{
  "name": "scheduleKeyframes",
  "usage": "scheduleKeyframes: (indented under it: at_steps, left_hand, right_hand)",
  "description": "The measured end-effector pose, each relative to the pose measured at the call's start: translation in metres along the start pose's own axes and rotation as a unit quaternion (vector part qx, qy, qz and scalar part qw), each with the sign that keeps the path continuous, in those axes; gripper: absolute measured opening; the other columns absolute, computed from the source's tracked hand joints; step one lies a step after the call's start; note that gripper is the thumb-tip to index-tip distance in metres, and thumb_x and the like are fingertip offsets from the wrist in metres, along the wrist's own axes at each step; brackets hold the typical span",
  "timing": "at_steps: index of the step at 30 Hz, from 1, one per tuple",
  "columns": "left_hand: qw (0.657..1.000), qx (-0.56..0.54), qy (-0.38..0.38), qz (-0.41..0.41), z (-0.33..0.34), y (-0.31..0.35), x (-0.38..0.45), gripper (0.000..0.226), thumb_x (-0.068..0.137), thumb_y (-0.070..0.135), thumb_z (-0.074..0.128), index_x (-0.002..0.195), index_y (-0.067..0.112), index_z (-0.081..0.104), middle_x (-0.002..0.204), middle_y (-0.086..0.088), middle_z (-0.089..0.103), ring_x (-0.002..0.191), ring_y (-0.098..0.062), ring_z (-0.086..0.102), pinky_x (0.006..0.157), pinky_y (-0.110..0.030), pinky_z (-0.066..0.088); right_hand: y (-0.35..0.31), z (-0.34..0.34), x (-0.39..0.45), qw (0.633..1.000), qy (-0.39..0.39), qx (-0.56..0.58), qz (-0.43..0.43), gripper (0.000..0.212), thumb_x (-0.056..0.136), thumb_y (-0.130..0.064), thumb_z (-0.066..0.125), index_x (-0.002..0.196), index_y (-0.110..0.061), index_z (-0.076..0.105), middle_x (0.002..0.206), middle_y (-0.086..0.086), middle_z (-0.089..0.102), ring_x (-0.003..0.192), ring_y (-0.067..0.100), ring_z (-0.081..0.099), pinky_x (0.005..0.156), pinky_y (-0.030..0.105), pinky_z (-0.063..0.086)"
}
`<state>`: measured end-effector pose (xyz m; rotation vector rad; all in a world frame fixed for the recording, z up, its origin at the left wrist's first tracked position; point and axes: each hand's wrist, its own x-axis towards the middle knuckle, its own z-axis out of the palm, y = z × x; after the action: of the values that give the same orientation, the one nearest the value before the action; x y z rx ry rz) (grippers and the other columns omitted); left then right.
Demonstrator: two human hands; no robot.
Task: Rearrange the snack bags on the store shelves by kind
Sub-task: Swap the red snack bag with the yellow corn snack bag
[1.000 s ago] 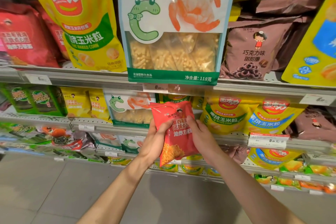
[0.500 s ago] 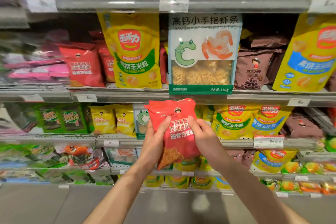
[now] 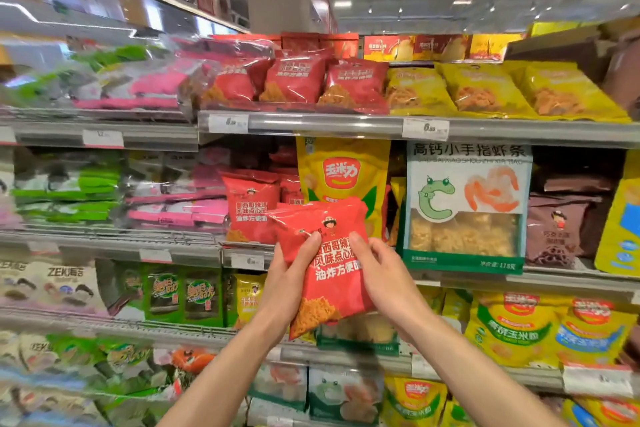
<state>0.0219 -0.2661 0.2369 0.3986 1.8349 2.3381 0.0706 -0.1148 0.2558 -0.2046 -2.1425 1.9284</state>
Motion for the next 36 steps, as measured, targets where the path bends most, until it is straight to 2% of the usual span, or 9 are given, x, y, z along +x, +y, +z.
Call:
scheduleKeyframes:
  at_steps: [3, 9, 16, 18, 22, 26, 30, 33, 36]
  left_hand:
    - [1.000, -0.002, 0.018, -0.009, -0.013, 0.013, 0.015, 0.079, 0.067, 0.065, 0.086, 0.133, 0.029, 0.061, 0.113, -0.004, 0.079, 0.102, -0.029, 0.077, 0.097, -0.055, 0.058]
    - [0.999, -0.002, 0.052, -0.002, -0.037, 0.033, 0.047, 0.056, 0.074, 0.049, 0.080, 0.121, 0.018, 0.071, 0.108, -0.009, 0.080, 0.097, -0.028, 0.078, 0.083, -0.041, 0.062]
    - [0.996, 0.087, 0.016, 0.009, -0.063, 0.028, 0.089, 0.087, 0.060, 0.062, 0.084, 0.133, 0.019, 0.063, 0.115, -0.002, 0.079, 0.106, -0.023, 0.076, 0.094, -0.043, 0.060]
    - [0.997, 0.080, -0.001, 0.001, -0.067, 0.028, 0.101, 0.084, 0.062, 0.057, 0.087, 0.132, 0.019, 0.063, 0.113, -0.002, 0.079, 0.104, -0.022, 0.077, 0.089, -0.039, 0.061]
    - [0.999, 0.042, -0.012, -0.027, -0.066, 0.029, 0.118, 0.057, 0.072, 0.034, 0.088, 0.123, 0.021, 0.065, 0.097, 0.000, 0.082, 0.085, -0.019, 0.080, 0.064, -0.028, 0.061]
    - [0.998, 0.031, -0.042, -0.035, -0.059, 0.026, 0.131, 0.043, 0.081, 0.027, 0.083, 0.117, 0.024, 0.060, 0.088, 0.005, 0.082, 0.081, -0.018, 0.080, 0.064, -0.031, 0.062]
    - [0.998, 0.005, -0.053, -0.036, -0.060, 0.023, 0.139, 0.039, 0.080, 0.029, 0.081, 0.109, 0.031, 0.055, 0.083, 0.007, 0.081, 0.078, -0.020, 0.080, 0.069, -0.038, 0.064]
    - [0.999, 0.013, -0.045, -0.013, -0.070, 0.028, 0.145, 0.068, 0.062, 0.043, 0.093, 0.118, 0.032, 0.057, 0.095, 0.004, 0.082, 0.086, -0.022, 0.080, 0.080, -0.045, 0.064]
    - [0.999, 0.036, -0.031, 0.006, -0.082, 0.030, 0.148, 0.087, 0.049, 0.057, 0.090, 0.126, 0.030, 0.059, 0.106, -0.001, 0.080, 0.092, -0.024, 0.079, 0.084, -0.047, 0.063]
  right_hand:
    - [-0.006, 0.012, 0.023, 1.000, -0.022, -0.003, -0.012, 0.041, 0.097, -0.056, 0.053, 0.112, -0.019, 0.063, 0.100, -0.001, 0.078, 0.082, 0.008, 0.076, 0.067, 0.025, 0.060]
    - [-0.010, 0.033, 0.072, 0.998, -0.055, -0.012, -0.034, 0.060, 0.078, -0.072, 0.057, 0.108, -0.021, 0.065, 0.100, -0.002, 0.078, 0.088, 0.014, 0.077, 0.084, 0.043, 0.062]
    - [-0.003, 0.057, 0.111, 0.997, -0.048, -0.040, -0.046, 0.049, 0.090, -0.065, 0.057, 0.113, -0.023, 0.062, 0.104, -0.002, 0.077, 0.092, 0.012, 0.075, 0.083, 0.039, 0.061]
    - [-0.005, 0.055, 0.117, 0.998, -0.033, -0.044, -0.043, 0.051, 0.085, -0.071, 0.059, 0.109, -0.026, 0.065, 0.102, -0.003, 0.078, 0.090, 0.011, 0.076, 0.084, 0.039, 0.061]
    - [-0.010, 0.048, 0.119, 0.998, 0.014, -0.058, -0.027, 0.050, 0.084, -0.068, 0.060, 0.106, -0.024, 0.066, 0.103, -0.004, 0.075, 0.090, 0.007, 0.073, 0.077, 0.026, 0.057]
    - [-0.018, 0.042, 0.110, 0.995, 0.039, -0.087, -0.023, 0.060, 0.076, -0.073, 0.057, 0.111, -0.025, 0.062, 0.109, -0.004, 0.072, 0.095, 0.007, 0.072, 0.079, 0.025, 0.057]
    - [-0.023, 0.028, 0.112, 0.981, 0.128, -0.140, -0.046, 0.057, 0.088, -0.069, 0.050, 0.128, -0.029, 0.052, 0.131, -0.011, 0.061, 0.120, 0.007, 0.060, 0.098, 0.031, 0.048]
    - [-0.018, 0.014, 0.139, 0.960, 0.216, -0.174, -0.040, 0.083, 0.091, -0.063, 0.059, 0.154, -0.020, 0.027, 0.156, 0.000, 0.040, 0.141, 0.021, 0.044, 0.115, 0.044, 0.040]
    - [-0.013, 0.011, 0.171, 0.958, 0.236, -0.163, -0.009, 0.129, 0.064, -0.079, 0.074, 0.159, -0.018, 0.012, 0.161, 0.007, 0.033, 0.146, 0.029, 0.038, 0.116, 0.054, 0.038]
